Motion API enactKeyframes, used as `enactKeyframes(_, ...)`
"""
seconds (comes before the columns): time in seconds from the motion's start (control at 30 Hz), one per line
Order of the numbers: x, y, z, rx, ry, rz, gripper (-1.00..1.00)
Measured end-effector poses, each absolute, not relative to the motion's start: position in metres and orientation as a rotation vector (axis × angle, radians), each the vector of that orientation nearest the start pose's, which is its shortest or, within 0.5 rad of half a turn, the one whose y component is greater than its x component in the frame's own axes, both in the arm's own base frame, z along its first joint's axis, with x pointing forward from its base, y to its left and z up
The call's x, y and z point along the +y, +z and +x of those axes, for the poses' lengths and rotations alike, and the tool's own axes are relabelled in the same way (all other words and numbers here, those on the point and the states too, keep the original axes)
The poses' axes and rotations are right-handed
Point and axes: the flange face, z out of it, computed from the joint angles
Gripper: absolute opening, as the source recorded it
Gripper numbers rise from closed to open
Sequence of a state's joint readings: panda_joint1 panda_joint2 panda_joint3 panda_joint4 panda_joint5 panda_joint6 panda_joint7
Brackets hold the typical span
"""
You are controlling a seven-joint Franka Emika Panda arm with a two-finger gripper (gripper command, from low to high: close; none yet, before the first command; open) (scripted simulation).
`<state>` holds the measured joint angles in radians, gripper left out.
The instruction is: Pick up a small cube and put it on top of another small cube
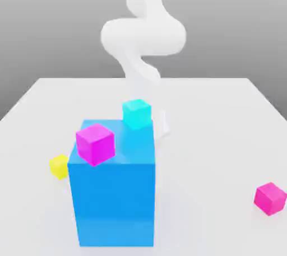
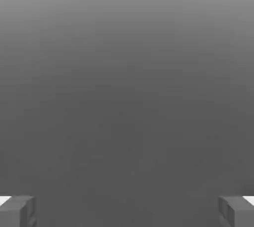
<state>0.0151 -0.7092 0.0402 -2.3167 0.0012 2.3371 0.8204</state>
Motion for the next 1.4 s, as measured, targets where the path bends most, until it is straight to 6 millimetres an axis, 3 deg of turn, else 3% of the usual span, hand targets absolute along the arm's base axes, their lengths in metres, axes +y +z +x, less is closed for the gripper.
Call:
enactKeyframes(0.2,0.098,0.570,0.438,0.933,-0.749,-2.671,0.00)
enactKeyframes(0.33,0.147,0.496,0.455,0.867,-0.614,-2.772,0.00)
enactKeyframes(0.43,0.183,0.439,0.456,0.810,-0.509,-2.844,0.00)
enactKeyframes(0.53,0.217,0.381,0.448,0.749,-0.401,-2.911,0.00)
enactKeyframes(0.67,0.268,0.306,0.418,0.627,-0.250,-2.998,0.00)
enactKeyframes(0.87,0.307,0.201,0.363,0.523,-0.026,-3.090,0.00)
enactKeyframes(1.0,0.312,0.148,0.356,0.511,0.000,-3.097,0.00)
enactKeyframes(1.03,0.311,0.136,0.355,0.510,0.000,-3.098,-1.00)
enactKeyframes(1.27,0.311,0.134,0.355,0.509,-0.001,-3.098,-1.00)
enactKeyframes(1.4,0.312,0.176,0.355,0.510,-0.001,-3.098,-1.00)
